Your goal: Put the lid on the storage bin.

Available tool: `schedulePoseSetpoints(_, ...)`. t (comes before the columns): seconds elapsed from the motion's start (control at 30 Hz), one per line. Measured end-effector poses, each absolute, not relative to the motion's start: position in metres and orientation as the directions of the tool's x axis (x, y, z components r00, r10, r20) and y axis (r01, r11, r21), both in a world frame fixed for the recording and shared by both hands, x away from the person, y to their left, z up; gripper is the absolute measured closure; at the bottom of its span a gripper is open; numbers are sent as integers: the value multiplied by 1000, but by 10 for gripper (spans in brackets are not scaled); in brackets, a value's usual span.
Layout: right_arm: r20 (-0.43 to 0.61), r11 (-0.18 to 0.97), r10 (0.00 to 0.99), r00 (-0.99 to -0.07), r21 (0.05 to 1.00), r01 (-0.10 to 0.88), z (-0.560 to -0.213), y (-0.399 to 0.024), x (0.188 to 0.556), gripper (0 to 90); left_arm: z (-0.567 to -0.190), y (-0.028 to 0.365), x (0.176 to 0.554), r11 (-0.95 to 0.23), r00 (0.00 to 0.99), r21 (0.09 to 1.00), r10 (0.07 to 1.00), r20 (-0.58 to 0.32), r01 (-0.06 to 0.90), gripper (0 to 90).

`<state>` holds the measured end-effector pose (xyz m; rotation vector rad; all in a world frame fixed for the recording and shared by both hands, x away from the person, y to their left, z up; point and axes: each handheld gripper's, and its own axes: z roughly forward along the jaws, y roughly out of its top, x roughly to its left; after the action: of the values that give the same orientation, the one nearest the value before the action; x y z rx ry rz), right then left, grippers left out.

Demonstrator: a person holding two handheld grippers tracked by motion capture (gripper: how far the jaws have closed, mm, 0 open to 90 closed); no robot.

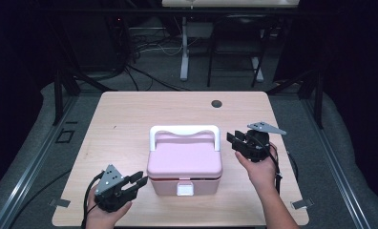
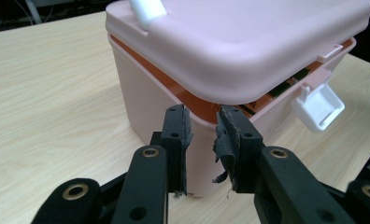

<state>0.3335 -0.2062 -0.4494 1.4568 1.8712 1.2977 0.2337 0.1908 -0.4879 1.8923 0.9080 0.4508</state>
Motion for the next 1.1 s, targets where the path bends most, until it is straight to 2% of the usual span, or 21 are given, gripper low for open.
schedulePoseSetpoints(0.4,201,8,914,-352,859,512,-449,-207,333,631,-493,191,235,-285,657,863,751,-69,417,723)
schedulePoseSetpoints(0.73,204,1,915,-347,861,509,-450,-208,334,631,-490,197,237,-249,635,877,769,-80,412,713)
schedulePoseSetpoints(1.1,210,-4,915,-344,859,511,-450,-210,334,619,-488,208,253,-196,572,889,816,-85,413,620)
